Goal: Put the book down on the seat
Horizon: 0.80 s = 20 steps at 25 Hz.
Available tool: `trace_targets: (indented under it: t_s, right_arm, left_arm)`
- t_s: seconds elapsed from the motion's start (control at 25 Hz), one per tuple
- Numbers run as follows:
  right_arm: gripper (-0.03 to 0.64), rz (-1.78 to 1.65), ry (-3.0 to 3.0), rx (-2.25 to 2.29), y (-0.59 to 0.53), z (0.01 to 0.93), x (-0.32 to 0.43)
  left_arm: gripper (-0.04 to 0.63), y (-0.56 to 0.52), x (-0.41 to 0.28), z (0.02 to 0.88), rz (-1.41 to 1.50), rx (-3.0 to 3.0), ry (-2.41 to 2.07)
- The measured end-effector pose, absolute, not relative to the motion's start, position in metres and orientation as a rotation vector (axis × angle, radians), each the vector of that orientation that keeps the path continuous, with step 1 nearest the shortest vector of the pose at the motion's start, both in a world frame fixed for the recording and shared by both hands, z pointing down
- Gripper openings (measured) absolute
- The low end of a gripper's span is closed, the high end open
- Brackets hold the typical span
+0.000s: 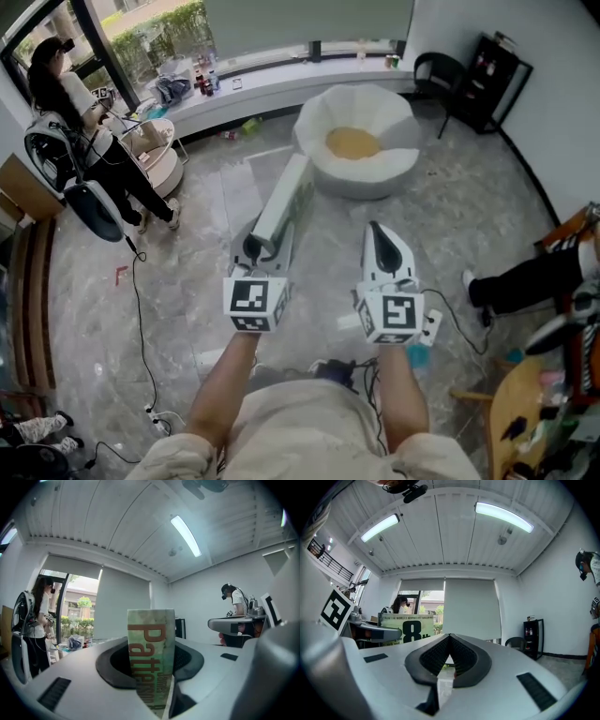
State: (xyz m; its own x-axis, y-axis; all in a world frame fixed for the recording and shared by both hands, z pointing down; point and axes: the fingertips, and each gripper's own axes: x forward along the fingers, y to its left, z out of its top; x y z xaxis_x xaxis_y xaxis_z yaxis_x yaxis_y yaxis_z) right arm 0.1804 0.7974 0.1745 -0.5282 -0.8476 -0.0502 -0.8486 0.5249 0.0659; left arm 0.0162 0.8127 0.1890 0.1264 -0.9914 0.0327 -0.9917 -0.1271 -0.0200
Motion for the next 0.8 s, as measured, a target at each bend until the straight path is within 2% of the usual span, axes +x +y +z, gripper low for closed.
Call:
trace_targets:
  t_s: [0.36, 0.8]
  right_arm:
    - [-0.002, 0.104, 2.713, -1.578, 0.773, 0.182, 0.222]
    - [-0.002, 0.152, 2.732, -1.608, 0.710, 0.185, 0.178]
  left_arm:
    - [0.164, 0.788, 0.045, 0.197, 0.032, 2.347, -2.035]
    - [0.164, 0.717, 0.004, 0.203, -0.014, 2.363, -2.000]
